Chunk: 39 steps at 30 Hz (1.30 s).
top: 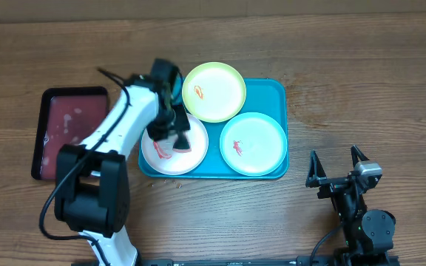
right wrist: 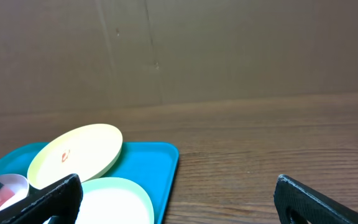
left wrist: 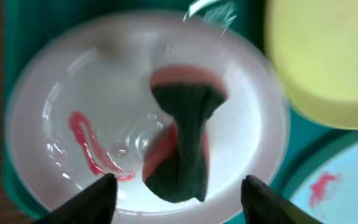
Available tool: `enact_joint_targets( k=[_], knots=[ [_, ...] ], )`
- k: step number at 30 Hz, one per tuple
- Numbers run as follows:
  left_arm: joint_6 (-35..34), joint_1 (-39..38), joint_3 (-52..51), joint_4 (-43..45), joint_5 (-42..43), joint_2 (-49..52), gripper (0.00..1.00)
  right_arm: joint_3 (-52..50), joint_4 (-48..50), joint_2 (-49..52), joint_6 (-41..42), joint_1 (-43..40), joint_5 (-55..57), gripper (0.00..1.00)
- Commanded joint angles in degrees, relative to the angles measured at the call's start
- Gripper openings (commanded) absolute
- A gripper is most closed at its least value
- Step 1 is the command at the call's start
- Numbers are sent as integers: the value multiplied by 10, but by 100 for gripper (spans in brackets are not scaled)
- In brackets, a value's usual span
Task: Clean dirty plates on tray and stack at the side
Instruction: 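Carry the sponge with the left gripper onto the white plate, then reach the right gripper to the white plate rim and grip it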
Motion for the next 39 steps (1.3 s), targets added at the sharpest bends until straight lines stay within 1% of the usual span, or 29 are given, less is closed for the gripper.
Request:
enact_joint_targets(
  k=[1, 2, 3, 4, 5, 7, 8, 10, 13, 16, 17, 18, 19, 20, 22, 24, 25, 26, 28, 29, 31, 32, 35, 36, 38, 39],
  knots=[
    [21, 32, 111, -55, -23, -8, 88, -6, 3, -4, 3, 0, 8, 100],
    [24, 40, 136, -73, -21, -8, 93, -6, 3, -4, 3, 0, 8, 100],
    [25, 48, 158, -89, -21, -8, 95, -6, 3, -4, 2, 0, 10, 100],
    [24, 57, 177, -101, -21, -8, 95, -6, 3, -4, 2, 0, 9, 100],
    [24, 65, 193, -112, -19, -8, 97, -6, 3, -4, 3, 0, 9, 100],
    [24, 75, 202, -116, -17, -8, 100, -6, 12, -5, 57, 1, -43, 100],
    [24, 80, 202, -121, -17, -8, 100, -6, 35, -5, 90, 1, -92, 100],
    [24, 81, 199, -127, -17, -7, 100, -6, 79, -5, 113, 1, -140, 100],
    [24, 80, 199, -141, -17, -7, 100, -6, 210, -5, 116, 1, -183, 100],
    [26, 80, 199, -144, -18, -7, 100, -5, 392, -4, 101, 1, -182, 100],
    [26, 81, 199, -143, -18, -7, 100, -2, 436, -4, 86, 0, -177, 100],
    [26, 81, 199, -143, -18, -7, 100, 9, 463, -4, 70, 0, -167, 100],
    [26, 81, 199, -143, -18, -7, 100, 23, 466, -4, 57, 0, -155, 100],
    [26, 81, 199, -143, -17, -7, 100, 48, 450, -2, 45, 0, -138, 100],
    [26, 78, 199, -141, -17, -7, 100, 114, 373, 14, 19, 0, -117, 100],
    [26, 76, 199, -140, -17, -7, 100, 208, 250, 51, -2, 0, -94, 100],
    [26, 75, 199, -139, -17, -7, 100, 274, 162, 87, -5, 0, -71, 100],
    [26, 74, 199, -140, -17, -7, 100, 312, 112, 111, -5, 0, -58, 100],
    [26, 73, 199, -140, -17, -7, 100, 417, -24, 187, -14, 0, -33, 100],
    [26, 73, 199, -140, -17, -7, 100, 488, -111, 248, -30, 0, -32, 100],
    [26, 73, 199, -140, -17, -7, 100, 569, -206, 321, -30, 0, -46, 100],
    [26, 73, 199, -141, -17, -7, 100, 613, -253, 363, -30, 1, -71, 100],
    [26, 73, 199, -144, -17, -7, 100, 688, -322, 449, 6, 1, -162, 100],
    [26, 73, 199, -144, -17, -7, 100, 701, -331, 475, 22, 1, -199, 100],
    [26, 73, 199, -145, -17, -7, 100, 708, -294, 517, 55, 1, -268, 100],
    [26, 73, 199, -145, -17, -7, 100, 708, -266, 540, 93, 1, -295, 100]
  ],
)
